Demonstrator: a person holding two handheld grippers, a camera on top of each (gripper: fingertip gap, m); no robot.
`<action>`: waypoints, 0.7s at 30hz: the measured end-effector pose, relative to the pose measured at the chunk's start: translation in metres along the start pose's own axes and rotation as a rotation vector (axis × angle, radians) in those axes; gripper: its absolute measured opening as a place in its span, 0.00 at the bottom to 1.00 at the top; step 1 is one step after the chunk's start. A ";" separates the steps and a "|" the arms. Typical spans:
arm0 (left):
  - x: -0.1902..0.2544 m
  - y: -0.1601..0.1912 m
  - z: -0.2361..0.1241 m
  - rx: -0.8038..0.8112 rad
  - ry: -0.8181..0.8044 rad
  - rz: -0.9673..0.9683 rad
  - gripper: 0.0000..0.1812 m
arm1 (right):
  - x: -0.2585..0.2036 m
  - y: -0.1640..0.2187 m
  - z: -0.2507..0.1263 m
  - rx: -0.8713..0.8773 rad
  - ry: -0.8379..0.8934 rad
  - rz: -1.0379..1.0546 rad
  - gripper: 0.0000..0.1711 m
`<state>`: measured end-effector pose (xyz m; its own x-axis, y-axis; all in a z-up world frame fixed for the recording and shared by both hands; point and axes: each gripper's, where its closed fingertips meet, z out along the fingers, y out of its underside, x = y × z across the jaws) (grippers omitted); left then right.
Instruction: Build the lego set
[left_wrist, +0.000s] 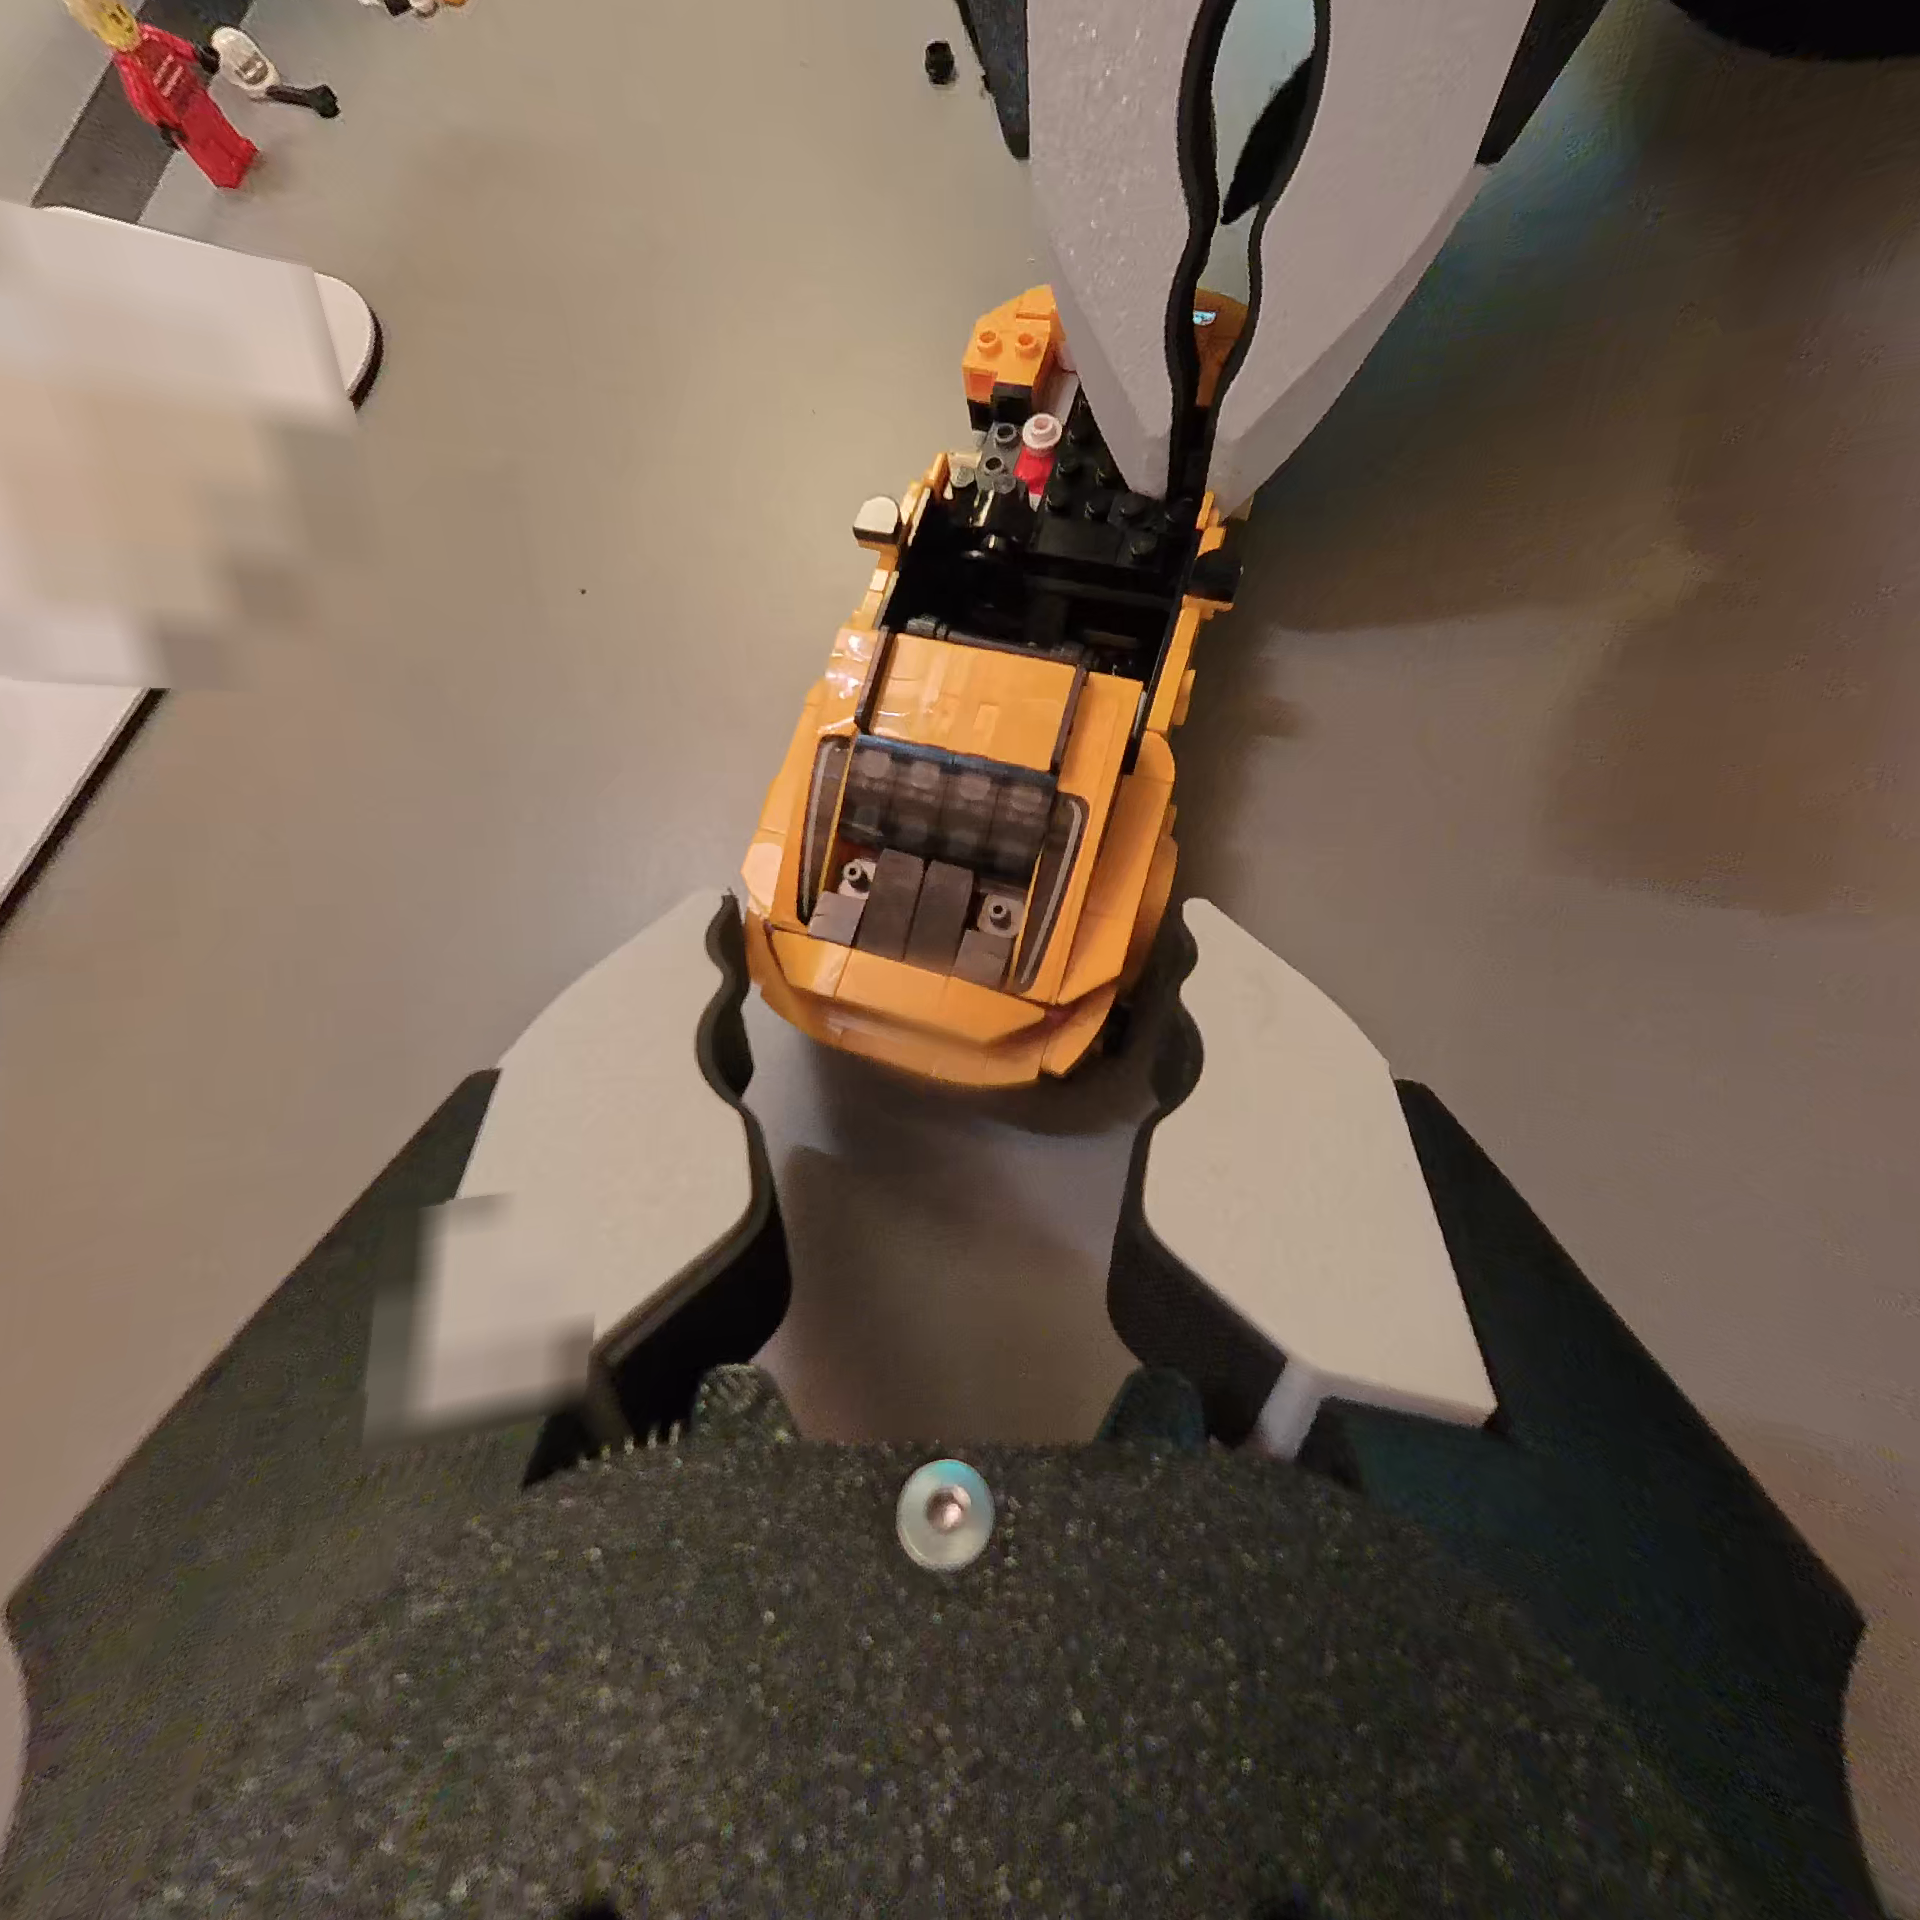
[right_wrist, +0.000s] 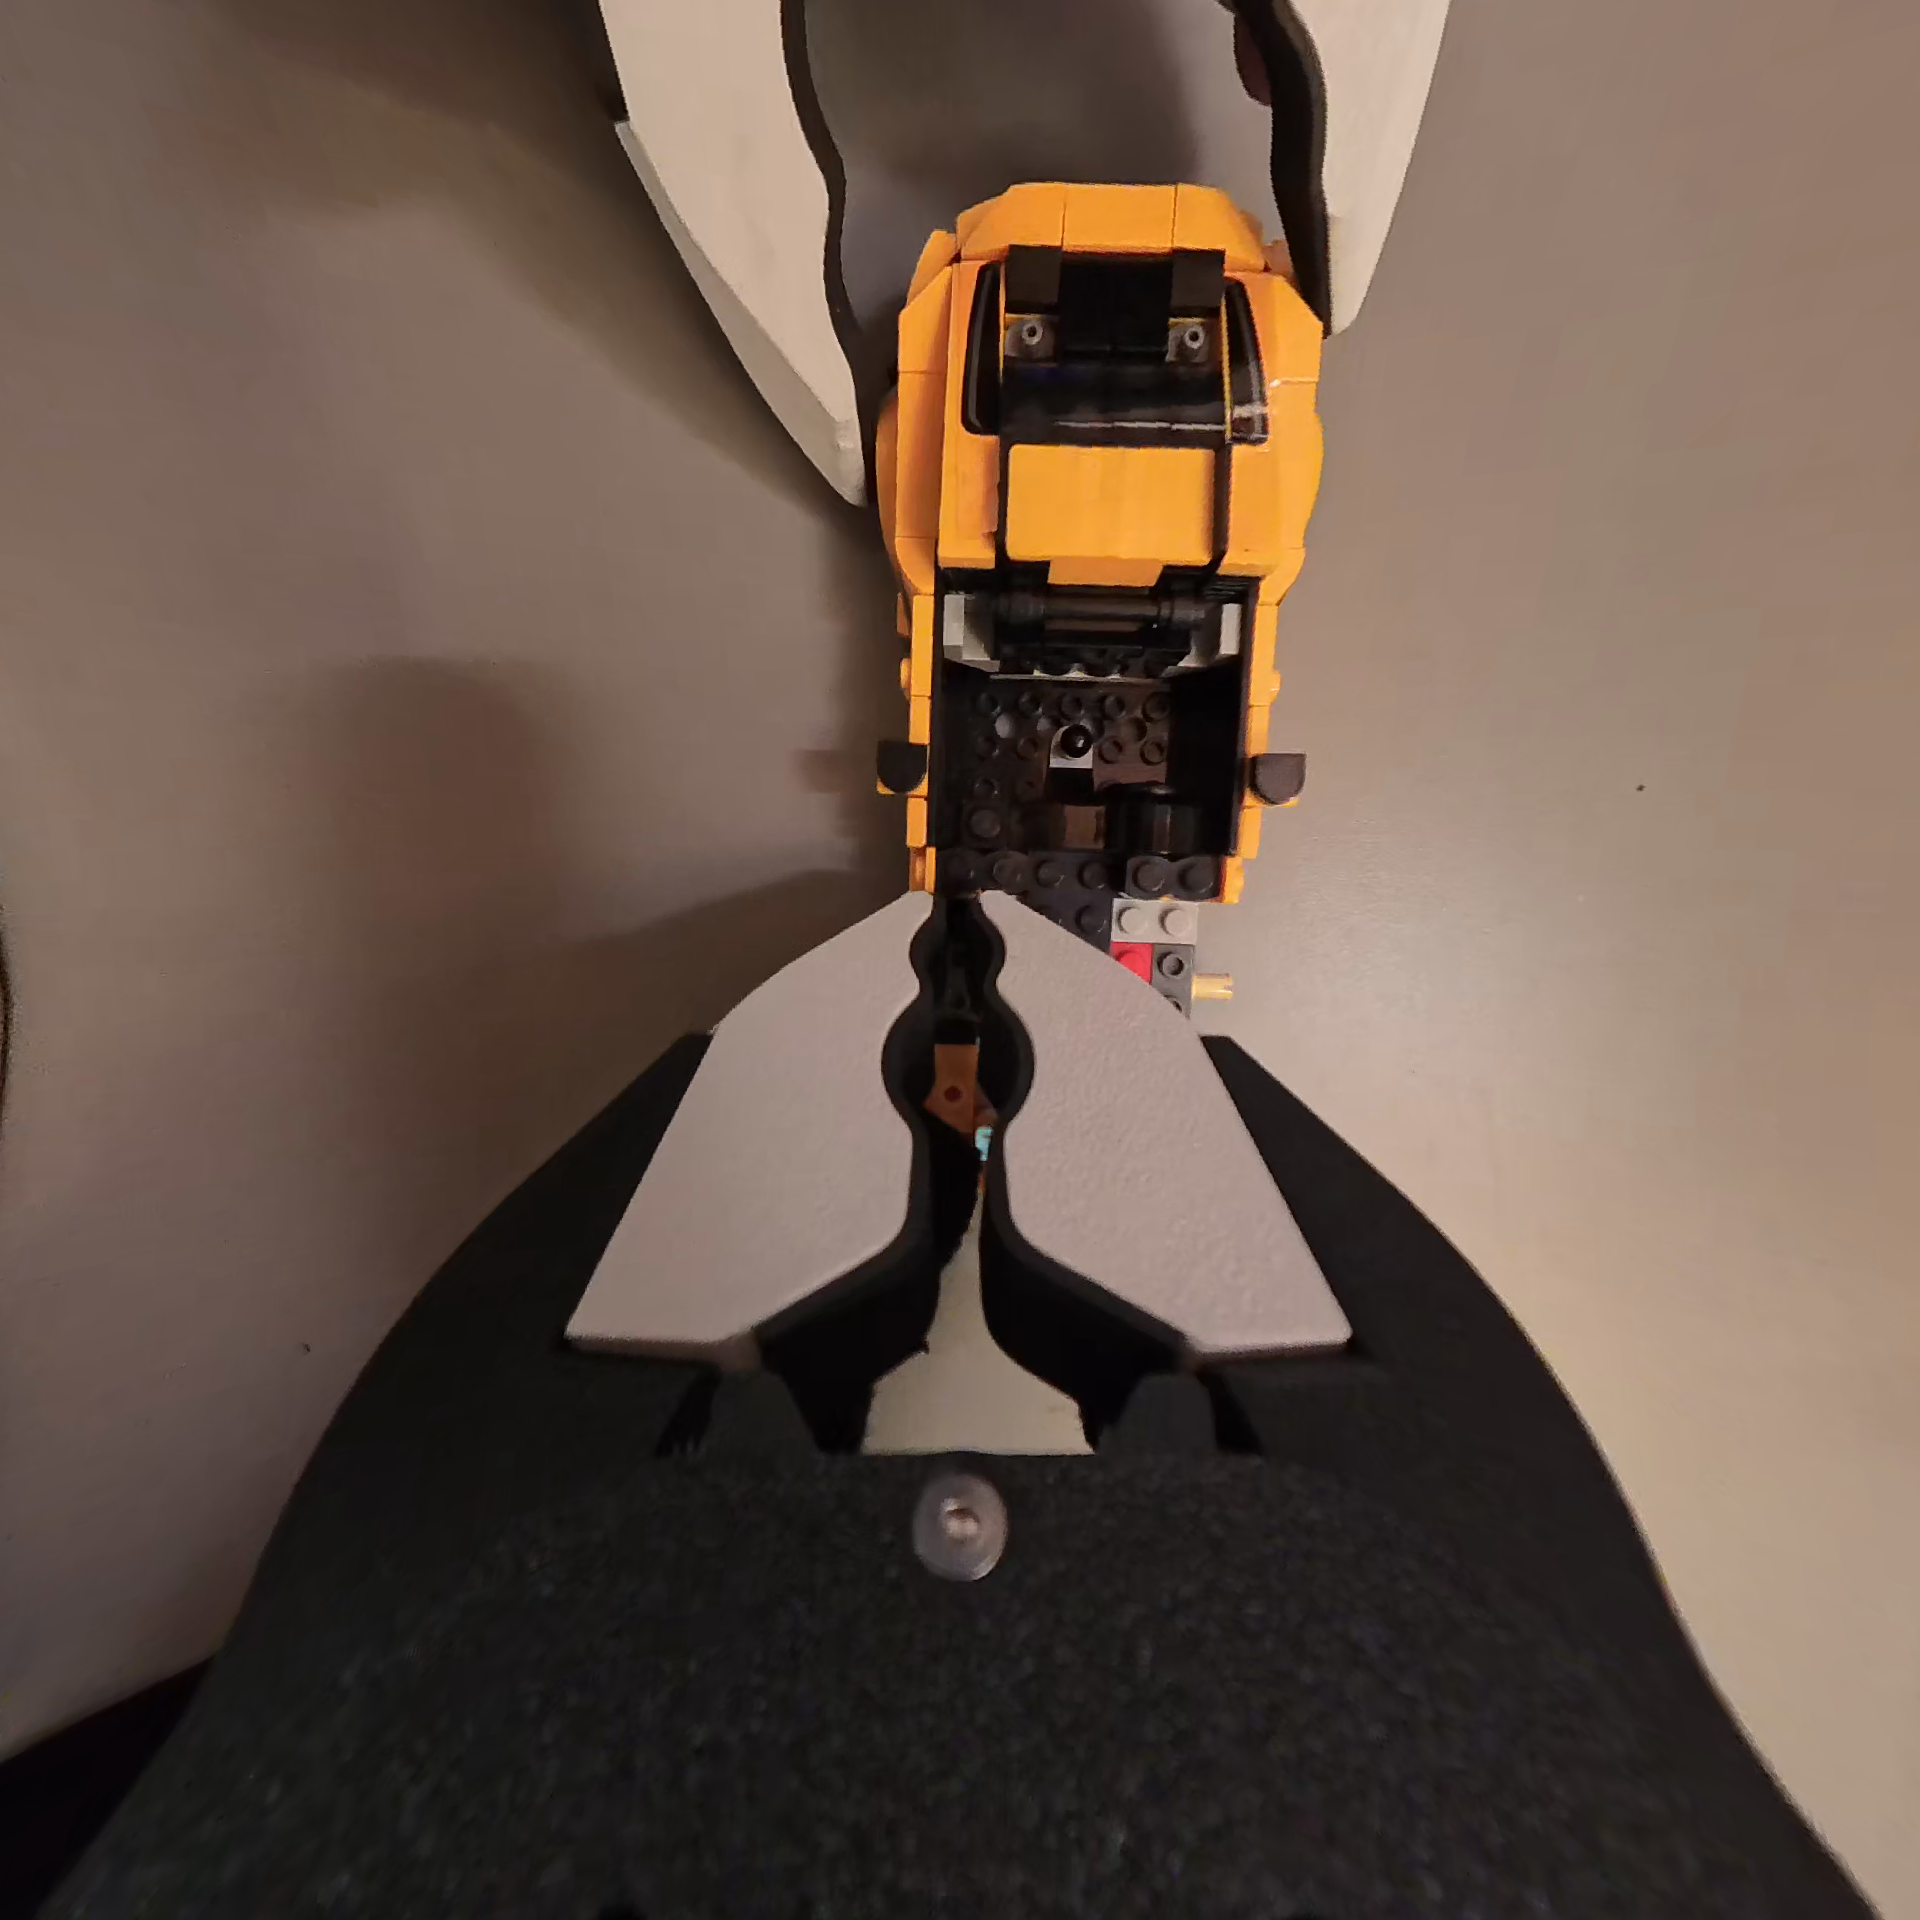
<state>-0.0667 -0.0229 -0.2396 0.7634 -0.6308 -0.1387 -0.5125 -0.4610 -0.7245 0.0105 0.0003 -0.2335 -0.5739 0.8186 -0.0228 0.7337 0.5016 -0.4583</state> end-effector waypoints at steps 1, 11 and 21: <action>0.000 0.000 0.000 0.000 0.000 -0.002 0.41 | 0.000 0.000 0.000 -0.012 -0.004 -0.001 0.01; 0.000 0.000 0.002 -0.010 -0.017 0.000 0.42 | 0.000 0.000 0.001 -0.053 -0.001 -0.039 0.01; -0.001 0.000 0.002 0.002 -0.015 0.008 0.41 | -0.001 0.002 -0.010 0.040 0.024 -0.028 0.07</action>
<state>-0.0666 -0.0212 -0.2403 0.7655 -0.6246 -0.1546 -0.5177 -0.4552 -0.7244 0.0162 0.0039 -0.2253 -0.5850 0.8109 0.0115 0.7020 0.5134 -0.4936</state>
